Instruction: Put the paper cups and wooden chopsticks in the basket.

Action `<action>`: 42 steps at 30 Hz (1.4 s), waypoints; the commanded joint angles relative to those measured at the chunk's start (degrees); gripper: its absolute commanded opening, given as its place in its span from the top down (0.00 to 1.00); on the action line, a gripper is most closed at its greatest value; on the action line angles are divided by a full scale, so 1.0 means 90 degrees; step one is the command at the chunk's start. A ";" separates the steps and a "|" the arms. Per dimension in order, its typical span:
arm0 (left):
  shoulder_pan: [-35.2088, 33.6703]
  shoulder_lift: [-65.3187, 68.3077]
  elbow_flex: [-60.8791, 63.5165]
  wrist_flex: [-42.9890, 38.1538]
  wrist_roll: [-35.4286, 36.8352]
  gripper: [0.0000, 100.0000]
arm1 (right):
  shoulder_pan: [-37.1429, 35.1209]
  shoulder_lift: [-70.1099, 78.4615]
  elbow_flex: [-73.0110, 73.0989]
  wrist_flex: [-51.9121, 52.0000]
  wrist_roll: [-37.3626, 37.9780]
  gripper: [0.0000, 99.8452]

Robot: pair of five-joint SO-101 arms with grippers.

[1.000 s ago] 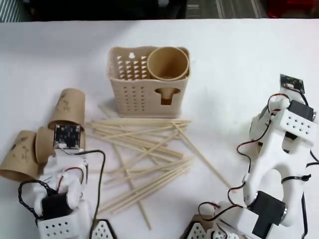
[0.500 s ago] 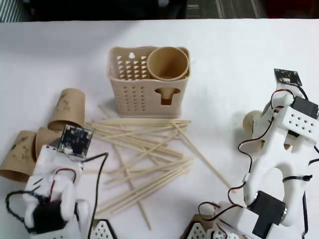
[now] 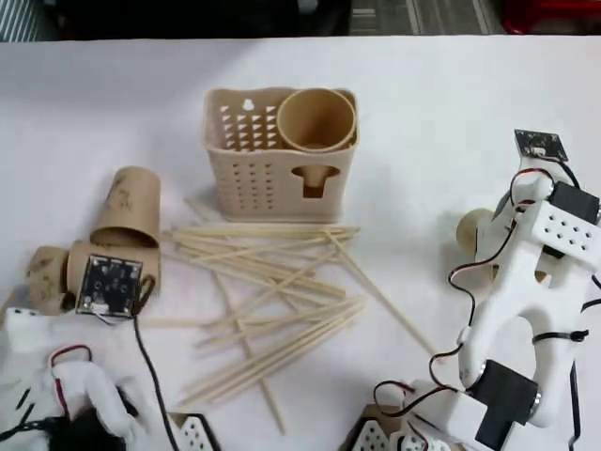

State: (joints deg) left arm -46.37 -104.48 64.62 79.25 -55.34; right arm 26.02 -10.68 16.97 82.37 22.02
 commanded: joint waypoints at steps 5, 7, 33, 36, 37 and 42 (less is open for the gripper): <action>-0.1607 0.0073 0.0186 -0.0596 -0.2491 0.79 | -0.0063 -0.0073 -0.0244 0.0220 0.0117 0.98; -0.1802 0.0073 0.0527 -0.0938 -0.2960 0.79 | -0.0073 -0.0073 -0.0244 0.0220 0.0117 0.98; -0.1714 0.7458 -0.3077 -0.0518 -0.4103 0.76 | -0.0073 -0.0034 -0.0244 0.0200 0.0117 0.98; -0.1685 0.7878 -0.2784 -0.1436 -0.4103 0.76 | -0.0083 -0.0024 -0.0244 0.0200 0.0117 0.98; -0.1656 0.7956 -0.2657 -0.1739 -0.4103 0.76 | -0.0083 -0.0024 -0.0244 0.0200 0.0117 0.98; -0.1411 0.7917 -0.1739 -0.3057 -0.3614 0.77 | -0.0181 -0.0024 -0.0244 0.0210 0.0117 0.98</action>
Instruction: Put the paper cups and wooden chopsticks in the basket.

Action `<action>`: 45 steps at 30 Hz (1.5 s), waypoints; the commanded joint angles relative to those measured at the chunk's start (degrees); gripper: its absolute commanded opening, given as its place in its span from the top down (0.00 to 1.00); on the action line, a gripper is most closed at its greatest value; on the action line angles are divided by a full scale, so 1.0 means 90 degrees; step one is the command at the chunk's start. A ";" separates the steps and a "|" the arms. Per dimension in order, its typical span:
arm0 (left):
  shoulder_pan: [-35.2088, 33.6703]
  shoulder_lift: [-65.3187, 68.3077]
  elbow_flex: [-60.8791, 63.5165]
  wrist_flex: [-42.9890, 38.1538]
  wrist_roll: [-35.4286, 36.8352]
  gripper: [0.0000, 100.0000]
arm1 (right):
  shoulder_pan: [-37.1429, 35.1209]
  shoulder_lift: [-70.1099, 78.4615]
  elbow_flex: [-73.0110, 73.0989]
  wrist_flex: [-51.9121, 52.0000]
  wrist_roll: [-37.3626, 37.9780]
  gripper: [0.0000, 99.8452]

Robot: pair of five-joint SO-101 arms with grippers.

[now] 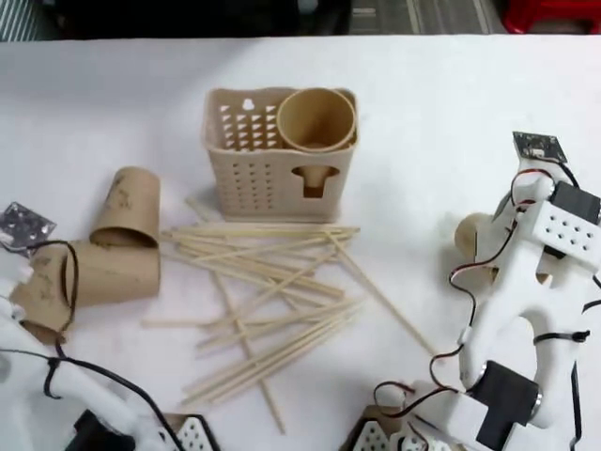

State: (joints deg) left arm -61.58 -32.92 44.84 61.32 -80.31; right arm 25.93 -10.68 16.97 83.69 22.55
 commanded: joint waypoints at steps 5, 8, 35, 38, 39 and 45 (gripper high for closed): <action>0.0493 -0.0464 0.1504 -0.2491 0.0518 0.79 | -0.0327 -0.0015 -0.0234 0.0073 0.0020 0.98; 0.0650 -0.0962 0.2129 -0.2842 0.0606 0.89 | -0.0347 -0.0015 -0.0234 0.0073 0.0020 0.98; 0.1587 -0.4567 -0.0537 0.1758 0.3653 0.98 | -0.0298 -0.0015 -0.0234 0.0073 0.0059 0.98; 0.2125 -0.3844 -0.1612 0.2403 0.4171 0.98 | -0.0298 -0.0015 -0.0234 0.0073 0.0049 0.98; 0.2359 -0.3560 -0.2012 0.2657 0.4327 0.98 | -0.0298 -0.0015 -0.0234 0.0073 0.0039 0.98; 0.4078 -0.1665 -0.4728 0.4151 0.5363 0.98 | -0.0327 -0.0015 -0.0225 0.0073 0.0000 0.98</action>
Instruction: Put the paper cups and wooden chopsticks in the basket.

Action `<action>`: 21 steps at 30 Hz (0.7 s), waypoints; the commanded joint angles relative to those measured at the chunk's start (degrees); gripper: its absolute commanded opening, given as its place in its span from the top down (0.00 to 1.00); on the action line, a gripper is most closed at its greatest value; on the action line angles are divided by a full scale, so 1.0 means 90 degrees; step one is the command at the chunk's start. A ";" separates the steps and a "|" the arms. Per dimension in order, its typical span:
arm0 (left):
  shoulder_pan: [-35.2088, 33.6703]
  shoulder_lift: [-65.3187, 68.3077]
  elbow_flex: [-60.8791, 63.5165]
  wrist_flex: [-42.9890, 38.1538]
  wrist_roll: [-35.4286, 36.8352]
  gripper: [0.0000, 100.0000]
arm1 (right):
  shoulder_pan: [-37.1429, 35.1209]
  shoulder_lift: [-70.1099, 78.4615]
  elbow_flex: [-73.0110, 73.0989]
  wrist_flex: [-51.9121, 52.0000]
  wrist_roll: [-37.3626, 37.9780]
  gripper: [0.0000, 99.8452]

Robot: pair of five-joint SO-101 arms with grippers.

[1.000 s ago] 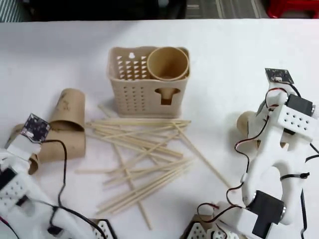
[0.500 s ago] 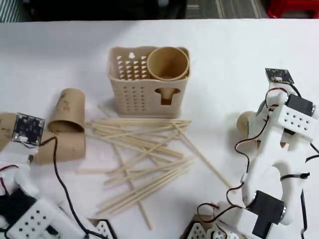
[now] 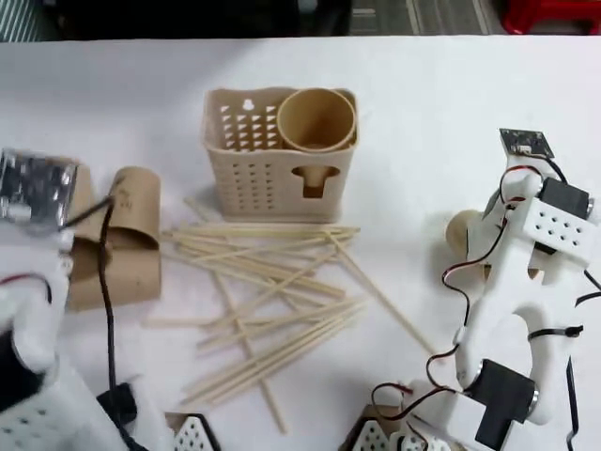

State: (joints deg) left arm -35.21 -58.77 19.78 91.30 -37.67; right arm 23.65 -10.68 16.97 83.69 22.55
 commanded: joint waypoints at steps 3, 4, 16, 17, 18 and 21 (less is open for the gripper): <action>0.2076 0.2076 -0.3184 0.1221 0.1192 0.98 | -0.0093 -0.0015 -0.0176 0.0073 0.0000 0.98; 0.2320 0.2330 -0.3468 0.1221 0.1377 0.98 | -0.0093 -0.0015 -0.0176 0.0063 0.0000 0.98; 0.4869 0.4733 -0.5421 0.1211 0.2198 0.98 | 0.0024 -0.0015 -0.0176 0.0054 0.0059 0.98; 0.5055 0.4840 -0.5597 0.1211 0.2198 0.98 | 0.0024 -0.0015 -0.0166 0.0063 0.0059 0.98; 0.5241 0.4947 -0.5744 0.1211 0.2198 0.98 | 0.0024 -0.0015 -0.0166 0.0063 0.0059 0.98; 0.5700 0.5299 -0.6105 0.1172 0.2208 0.98 | 0.0024 -0.0015 -0.0166 0.0063 0.0059 0.98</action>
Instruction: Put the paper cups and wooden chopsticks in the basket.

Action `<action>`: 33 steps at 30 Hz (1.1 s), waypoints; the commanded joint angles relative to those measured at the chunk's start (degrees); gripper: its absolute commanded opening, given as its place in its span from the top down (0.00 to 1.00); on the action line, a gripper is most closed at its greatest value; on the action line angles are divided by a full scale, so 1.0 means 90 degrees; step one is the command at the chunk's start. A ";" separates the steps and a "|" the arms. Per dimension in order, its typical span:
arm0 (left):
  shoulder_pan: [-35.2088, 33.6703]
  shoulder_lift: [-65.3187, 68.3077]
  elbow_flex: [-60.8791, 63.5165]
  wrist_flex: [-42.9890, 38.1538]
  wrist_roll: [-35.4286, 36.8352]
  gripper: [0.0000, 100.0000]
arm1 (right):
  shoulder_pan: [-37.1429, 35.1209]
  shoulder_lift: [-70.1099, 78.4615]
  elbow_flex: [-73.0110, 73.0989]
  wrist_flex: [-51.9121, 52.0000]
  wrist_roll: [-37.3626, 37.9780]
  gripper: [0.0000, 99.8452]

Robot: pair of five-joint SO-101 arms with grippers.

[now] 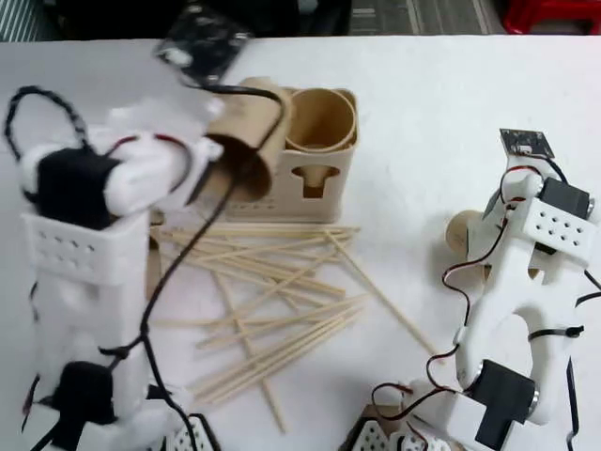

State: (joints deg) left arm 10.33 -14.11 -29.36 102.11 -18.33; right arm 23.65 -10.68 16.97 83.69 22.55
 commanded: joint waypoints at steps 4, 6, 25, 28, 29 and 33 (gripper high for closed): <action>0.0845 0.0962 -0.1035 -0.0117 0.0059 0.98 | 0.0024 -0.0015 -0.0166 0.0063 0.0059 0.98; 0.0835 0.1294 -0.1211 -0.0098 0.0059 0.98 | 0.0024 -0.0015 -0.0156 0.0063 0.0059 0.98; 0.0816 0.1753 -0.1807 -0.1788 0.1504 0.72 | 0.0015 -0.0073 0.0078 0.0024 0.0068 0.98; 0.0835 0.1783 -0.1807 -0.2217 0.1680 0.72 | 0.0015 -0.0073 0.0078 0.0024 0.0068 0.98; 0.0845 0.1861 -0.1807 -0.2325 0.1709 0.72 | 0.0015 -0.0073 0.0078 0.0024 0.0068 0.98; 0.0806 0.2349 -0.1866 -0.2589 0.1827 0.72 | 0.0015 -0.0073 0.0078 0.0034 0.0068 0.98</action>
State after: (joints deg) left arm 17.10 4.44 -43.60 82.15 -2.77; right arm 23.65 -10.68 18.37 83.69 22.55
